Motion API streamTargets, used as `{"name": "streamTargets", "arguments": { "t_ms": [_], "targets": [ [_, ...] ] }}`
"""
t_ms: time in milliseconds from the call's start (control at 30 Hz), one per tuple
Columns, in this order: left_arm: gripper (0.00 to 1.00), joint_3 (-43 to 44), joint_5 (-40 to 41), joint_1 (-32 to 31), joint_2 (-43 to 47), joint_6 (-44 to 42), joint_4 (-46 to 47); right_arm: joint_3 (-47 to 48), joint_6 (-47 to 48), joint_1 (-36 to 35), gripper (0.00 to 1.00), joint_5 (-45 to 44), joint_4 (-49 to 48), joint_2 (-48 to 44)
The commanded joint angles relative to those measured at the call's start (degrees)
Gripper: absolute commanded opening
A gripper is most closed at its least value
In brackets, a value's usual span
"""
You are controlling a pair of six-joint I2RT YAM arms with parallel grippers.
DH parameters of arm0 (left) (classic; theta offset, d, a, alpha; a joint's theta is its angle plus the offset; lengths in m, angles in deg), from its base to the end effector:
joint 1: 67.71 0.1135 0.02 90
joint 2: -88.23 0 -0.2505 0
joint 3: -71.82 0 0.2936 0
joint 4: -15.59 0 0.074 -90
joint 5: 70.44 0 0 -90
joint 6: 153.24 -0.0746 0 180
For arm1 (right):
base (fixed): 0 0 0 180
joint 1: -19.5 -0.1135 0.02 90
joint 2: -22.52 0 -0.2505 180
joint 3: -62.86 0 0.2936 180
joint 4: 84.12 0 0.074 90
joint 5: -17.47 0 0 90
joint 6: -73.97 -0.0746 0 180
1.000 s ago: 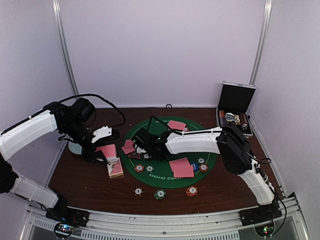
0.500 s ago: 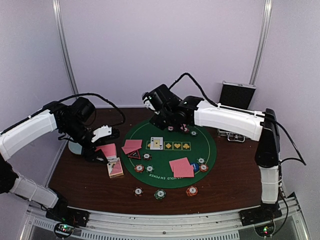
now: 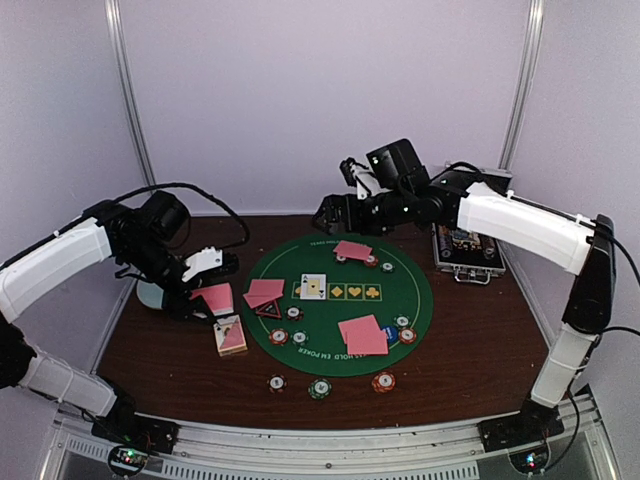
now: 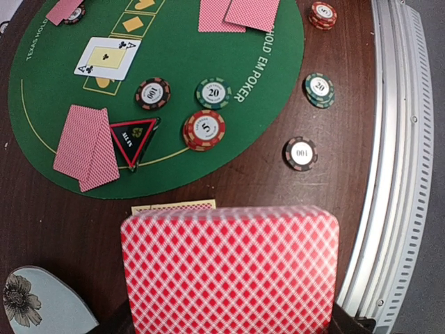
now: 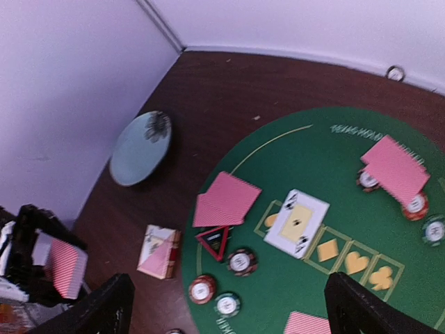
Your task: Distribute texas hold em gaming equipment
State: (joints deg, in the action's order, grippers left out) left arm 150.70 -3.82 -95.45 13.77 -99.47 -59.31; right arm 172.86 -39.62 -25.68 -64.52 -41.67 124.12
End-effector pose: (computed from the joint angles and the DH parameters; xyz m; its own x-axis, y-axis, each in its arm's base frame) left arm 0.2457 -0.1627 0.2432 -0.3510 0.7976 -0.4906 0.9323 0.3462 -0.1042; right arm 0.3333 0.3502 0.3190 -0.6754 -0.1174 -0.7281 -0.5603 0.7236 0.4031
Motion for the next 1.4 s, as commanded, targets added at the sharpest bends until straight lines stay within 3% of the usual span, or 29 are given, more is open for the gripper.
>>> {"name": "streamTargets", "arguments": {
  "t_ms": [0, 133, 433, 1367],
  "targets": [
    [0.0, 2.09, -1.37, 0.24, 0.41, 0.77, 0.61, -8.93, -19.48, -1.32, 1.0, 22.37, -10.45, -1.33],
    [0.0, 2.68, -1.57, 0.24, -0.45, 0.82, 0.68, -14.57, -28.18, -3.73, 0.99, 27.55, -17.88, -1.69],
    [0.0, 2.98, -1.99, 0.24, -1.39, 1.07, 0.92, -13.32, -36.38, -9.77, 0.99, 32.29, -27.52, 2.79],
    [0.0, 4.1, -3.58, 0.24, -1.11, 2.24, 0.83, -5.34, -46.13, -14.14, 0.87, 37.25, -40.51, 16.67]
  ]
}}
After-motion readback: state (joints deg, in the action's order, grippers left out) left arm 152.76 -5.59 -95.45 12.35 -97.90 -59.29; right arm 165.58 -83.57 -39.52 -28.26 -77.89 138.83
